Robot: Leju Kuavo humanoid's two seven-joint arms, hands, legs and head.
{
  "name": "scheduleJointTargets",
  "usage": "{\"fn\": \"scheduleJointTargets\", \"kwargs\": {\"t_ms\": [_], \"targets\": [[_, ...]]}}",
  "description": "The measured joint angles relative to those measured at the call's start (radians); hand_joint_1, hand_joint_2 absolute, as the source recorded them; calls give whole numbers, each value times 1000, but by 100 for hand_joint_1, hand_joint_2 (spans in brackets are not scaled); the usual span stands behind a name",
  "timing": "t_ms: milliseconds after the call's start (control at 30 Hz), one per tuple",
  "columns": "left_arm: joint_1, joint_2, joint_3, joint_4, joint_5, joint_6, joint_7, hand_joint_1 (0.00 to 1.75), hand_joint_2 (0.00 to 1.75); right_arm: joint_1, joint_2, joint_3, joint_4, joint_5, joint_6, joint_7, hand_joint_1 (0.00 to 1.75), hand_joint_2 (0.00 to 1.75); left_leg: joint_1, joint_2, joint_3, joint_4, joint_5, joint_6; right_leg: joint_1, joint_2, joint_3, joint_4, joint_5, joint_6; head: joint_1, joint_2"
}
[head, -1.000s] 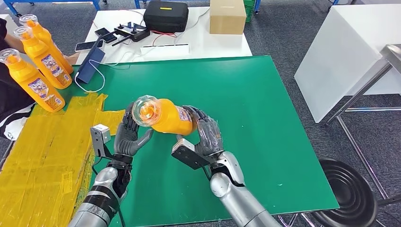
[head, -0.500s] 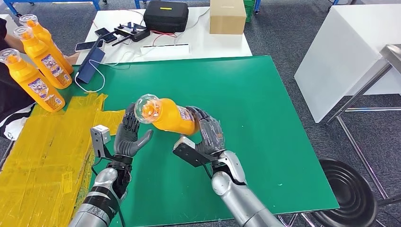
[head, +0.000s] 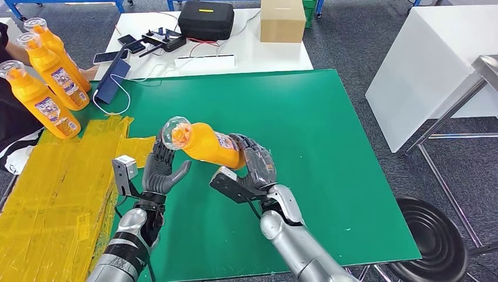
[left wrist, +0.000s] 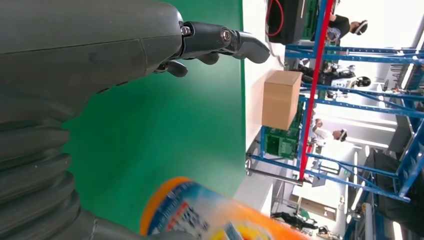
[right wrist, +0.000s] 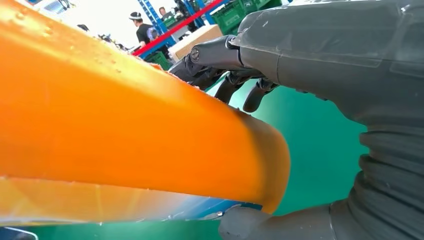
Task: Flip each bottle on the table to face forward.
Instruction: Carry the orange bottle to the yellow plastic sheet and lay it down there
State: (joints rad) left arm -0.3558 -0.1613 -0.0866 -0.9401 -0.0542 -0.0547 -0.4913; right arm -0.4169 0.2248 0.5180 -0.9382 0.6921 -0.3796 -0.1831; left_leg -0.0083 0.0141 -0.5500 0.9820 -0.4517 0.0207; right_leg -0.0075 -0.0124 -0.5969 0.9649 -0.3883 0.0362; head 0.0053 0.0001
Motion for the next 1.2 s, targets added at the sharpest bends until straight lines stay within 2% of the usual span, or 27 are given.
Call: {"fn": "scheduleJointTargets", "kwargs": {"t_ms": [633,1200], "targets": [[-4,-19,-5,-4,-6,-19,1,0,175,-103,41,0,150,12,-2,22,175,175,0,0,0,0,0,0,0,0,0,0,0,0,0,0],[-15,-26,-20,-4,-15,1,-5,0,175,-116,107,36,222,42,52,4,175,175,0,0,0,0,0,0,0,0,0,0,0,0,0,0]]}}
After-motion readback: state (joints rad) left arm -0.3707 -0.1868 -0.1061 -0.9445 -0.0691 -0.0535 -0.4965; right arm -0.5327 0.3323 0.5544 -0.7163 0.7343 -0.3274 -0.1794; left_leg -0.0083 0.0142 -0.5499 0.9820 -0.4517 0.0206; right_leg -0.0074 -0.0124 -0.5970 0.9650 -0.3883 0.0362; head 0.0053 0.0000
